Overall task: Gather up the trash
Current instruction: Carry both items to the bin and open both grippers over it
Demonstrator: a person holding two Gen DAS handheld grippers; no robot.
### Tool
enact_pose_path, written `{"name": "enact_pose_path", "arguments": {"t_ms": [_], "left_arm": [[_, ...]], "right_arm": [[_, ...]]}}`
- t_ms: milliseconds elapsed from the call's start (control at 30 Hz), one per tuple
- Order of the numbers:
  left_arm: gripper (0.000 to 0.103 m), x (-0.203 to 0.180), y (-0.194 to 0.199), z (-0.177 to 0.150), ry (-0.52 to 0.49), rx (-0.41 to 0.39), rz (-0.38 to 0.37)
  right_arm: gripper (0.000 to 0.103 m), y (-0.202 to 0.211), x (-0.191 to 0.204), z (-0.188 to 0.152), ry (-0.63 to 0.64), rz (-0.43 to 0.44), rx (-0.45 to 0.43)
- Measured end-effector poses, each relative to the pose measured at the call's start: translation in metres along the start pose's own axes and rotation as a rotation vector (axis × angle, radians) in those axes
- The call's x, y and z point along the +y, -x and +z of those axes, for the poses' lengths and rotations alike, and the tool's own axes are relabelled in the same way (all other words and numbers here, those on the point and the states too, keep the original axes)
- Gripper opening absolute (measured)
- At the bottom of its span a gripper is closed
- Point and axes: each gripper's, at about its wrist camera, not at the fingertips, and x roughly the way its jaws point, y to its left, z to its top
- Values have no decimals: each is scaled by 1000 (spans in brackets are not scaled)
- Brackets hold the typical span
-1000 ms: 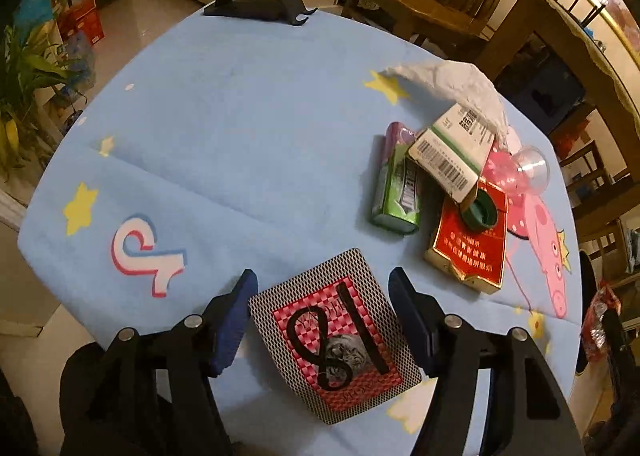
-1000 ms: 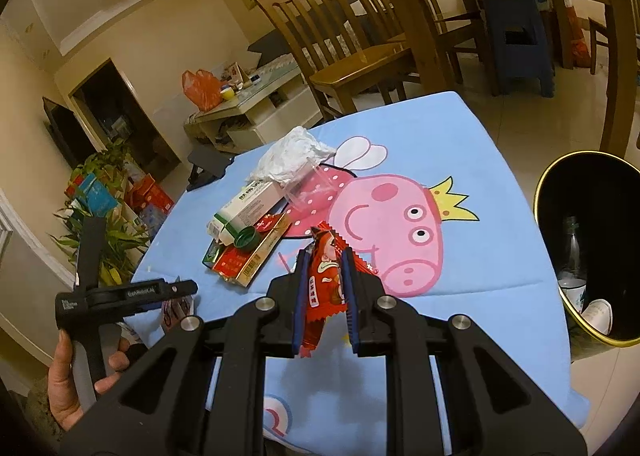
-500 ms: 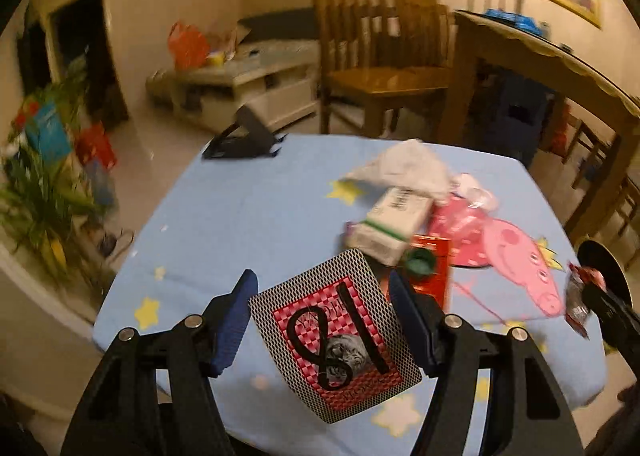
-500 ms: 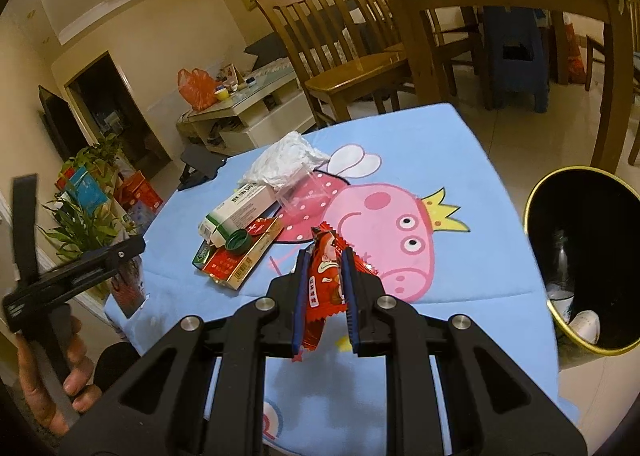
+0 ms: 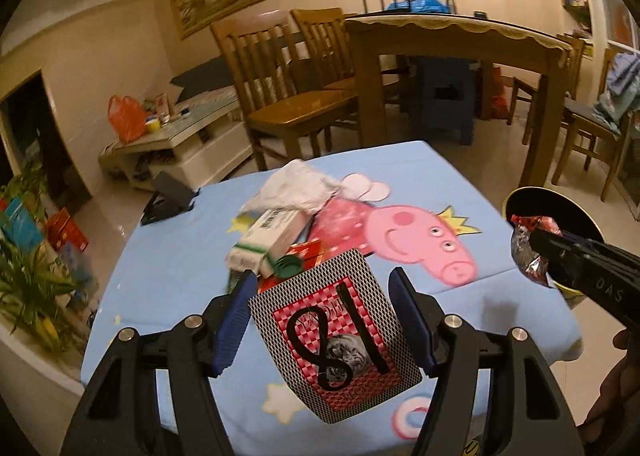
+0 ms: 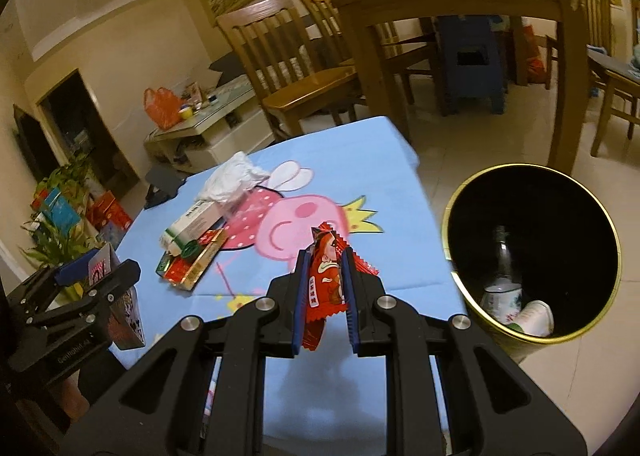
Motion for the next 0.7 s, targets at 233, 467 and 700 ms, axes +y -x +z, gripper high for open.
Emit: {"name": "enact_pose_path", "arguments": {"t_ms": [233,467,700], "left_arm": [[65,-25,2,6,-46,-14,-38],[66,-47,-3,12,-94,-21,-51],[66,-84,-19,23,-139,-9,-99]], "right_arm": [[17,6,-50,14,-76,-152,-12],[18,28,-83,51,-105,-280,-181],[73,17,-152,41,-348,-273,-124]]}}
